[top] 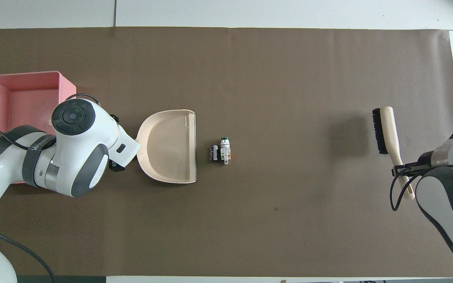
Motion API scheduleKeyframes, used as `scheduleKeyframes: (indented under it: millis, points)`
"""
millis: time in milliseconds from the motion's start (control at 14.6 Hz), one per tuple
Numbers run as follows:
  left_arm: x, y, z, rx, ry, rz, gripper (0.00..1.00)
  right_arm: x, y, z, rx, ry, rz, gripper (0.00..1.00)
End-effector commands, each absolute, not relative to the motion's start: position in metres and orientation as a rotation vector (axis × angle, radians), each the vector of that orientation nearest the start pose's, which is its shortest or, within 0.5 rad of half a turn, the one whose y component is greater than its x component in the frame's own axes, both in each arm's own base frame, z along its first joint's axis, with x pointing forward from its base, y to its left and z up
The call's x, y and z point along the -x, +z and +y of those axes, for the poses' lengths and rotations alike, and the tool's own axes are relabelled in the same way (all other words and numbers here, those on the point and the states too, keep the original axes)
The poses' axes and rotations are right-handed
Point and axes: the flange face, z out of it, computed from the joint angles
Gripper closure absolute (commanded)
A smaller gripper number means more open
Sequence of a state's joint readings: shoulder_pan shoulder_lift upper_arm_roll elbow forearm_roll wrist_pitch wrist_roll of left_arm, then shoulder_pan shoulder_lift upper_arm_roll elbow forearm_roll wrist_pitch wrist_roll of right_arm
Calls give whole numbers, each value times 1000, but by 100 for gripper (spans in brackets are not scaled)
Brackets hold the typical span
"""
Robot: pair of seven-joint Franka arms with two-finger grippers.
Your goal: Clean e-waste and dump in bin
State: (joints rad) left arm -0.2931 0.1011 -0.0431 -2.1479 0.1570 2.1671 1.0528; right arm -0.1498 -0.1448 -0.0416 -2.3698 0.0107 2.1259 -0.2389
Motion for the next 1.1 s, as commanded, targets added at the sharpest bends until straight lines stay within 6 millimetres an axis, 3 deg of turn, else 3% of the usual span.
scheduleKeyframes:
  millis: [0, 137, 411, 548, 823, 960, 1028]
  points:
    - [-512, 346, -177, 2256, 165, 2019, 4, -475, 415, -52, 3104, 155, 34, 100]
    - [-510, 346, -182, 2253, 165, 2022, 13, -476, 434, -14, 3113, 160, 77, 100]
    - [-507, 346, -186, 2262, 182, 2012, 73, -466, 445, 75, 3135, 193, 169, 100]
    - [-512, 351, -184, 2264, 167, 2006, 92, -457, 447, 117, 3144, 185, 230, 100]
    - [-524, 379, -182, 2194, 213, 1994, 100, -443, 446, 171, 3150, 156, 292, 100]
    - [-525, 385, -184, 2109, 291, 1995, 100, -430, 434, 212, 3154, 135, 286, 100]
    - [-523, 386, -194, 2015, 297, 2015, 100, -426, 423, 230, 3163, 145, 280, 100]
